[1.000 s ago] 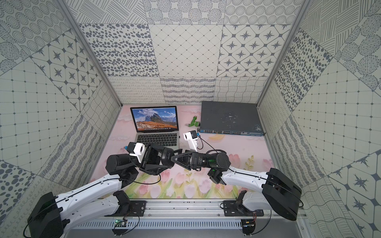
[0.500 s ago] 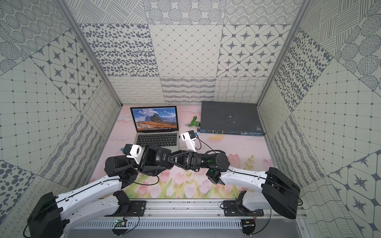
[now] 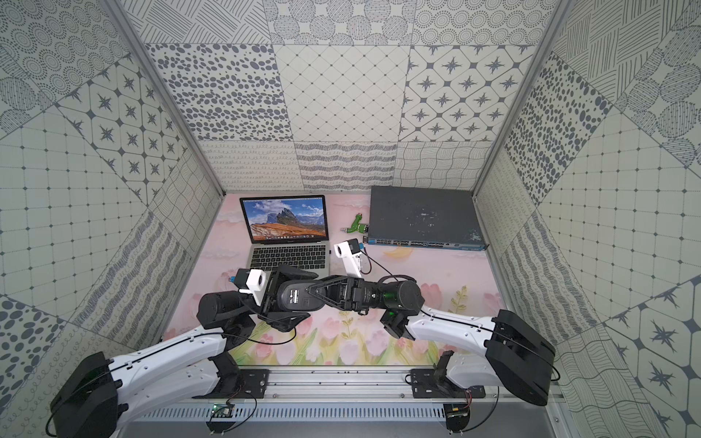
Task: Remove the wireless mouse receiver from the laptop
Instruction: Pick up the mouse from the center of the board.
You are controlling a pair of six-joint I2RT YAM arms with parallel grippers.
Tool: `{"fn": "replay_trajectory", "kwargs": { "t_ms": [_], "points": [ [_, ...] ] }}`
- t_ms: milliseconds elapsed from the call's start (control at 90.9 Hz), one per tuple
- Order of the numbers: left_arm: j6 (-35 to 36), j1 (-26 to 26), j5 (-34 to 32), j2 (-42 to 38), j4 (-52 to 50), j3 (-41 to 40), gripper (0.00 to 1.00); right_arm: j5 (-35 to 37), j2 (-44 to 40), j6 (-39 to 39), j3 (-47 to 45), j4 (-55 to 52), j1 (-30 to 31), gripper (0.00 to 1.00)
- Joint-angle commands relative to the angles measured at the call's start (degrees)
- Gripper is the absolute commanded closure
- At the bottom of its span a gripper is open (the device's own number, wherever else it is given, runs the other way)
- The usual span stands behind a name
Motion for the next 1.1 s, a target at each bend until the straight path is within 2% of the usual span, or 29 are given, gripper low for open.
{"fn": "replay_trajectory", "kwargs": {
  "t_ms": [0,165,242,385,517,561,671,770,946,1089],
  "points": [
    [-0.5,0.3,-6.3,-1.3,-8.9,-2.1,0.1,-1.9,-1.8,1.5,0.1,0.3,-2.4,0.82],
    [-1.6,0.3,-9.0,-5.0,-19.6,-3.2,0.07,-4.6,-4.9,-2.5,-0.1,-11.5,-5.8,0.86],
    [-3.6,0.3,-11.1,-8.1,-25.4,-4.0,0.07,-5.9,-7.8,-5.5,0.1,-20.3,-8.7,0.9],
    [-7.1,0.3,-15.2,-16.3,-43.5,-4.2,0.07,-6.3,-13.4,-15.3,1.6,-38.8,-12.4,0.92],
    [-13.9,0.3,-22.2,-20.4,-57.7,-2.9,0.08,-2.7,-16.4,-23.0,2.8,-53.1,-12.8,0.92],
    [-18.0,0.3,-22.6,-19.8,-58.0,-2.5,0.1,-2.0,-16.4,-23.2,2.3,-53.8,-12.8,0.92],
    [-26.6,0.3,-17.6,-14.7,-56.1,0.3,0.14,0.0,-16.2,-23.1,0.8,-53.9,-12.9,0.92],
    [-32.1,0.3,-15.7,-10.6,-54.4,1.8,0.2,0.5,-16.1,-22.7,0.0,-53.8,-12.8,0.92],
    [-33.8,0.3,-17.7,-7.2,-55.0,3.6,0.25,1.0,-16.2,-22.1,-0.9,-53.4,-12.8,0.92],
    [-34.9,0.3,-18.3,-5.8,-53.5,4.1,0.35,1.3,-16.1,-21.7,-1.9,-52.3,-12.8,0.92]
  ]
}}
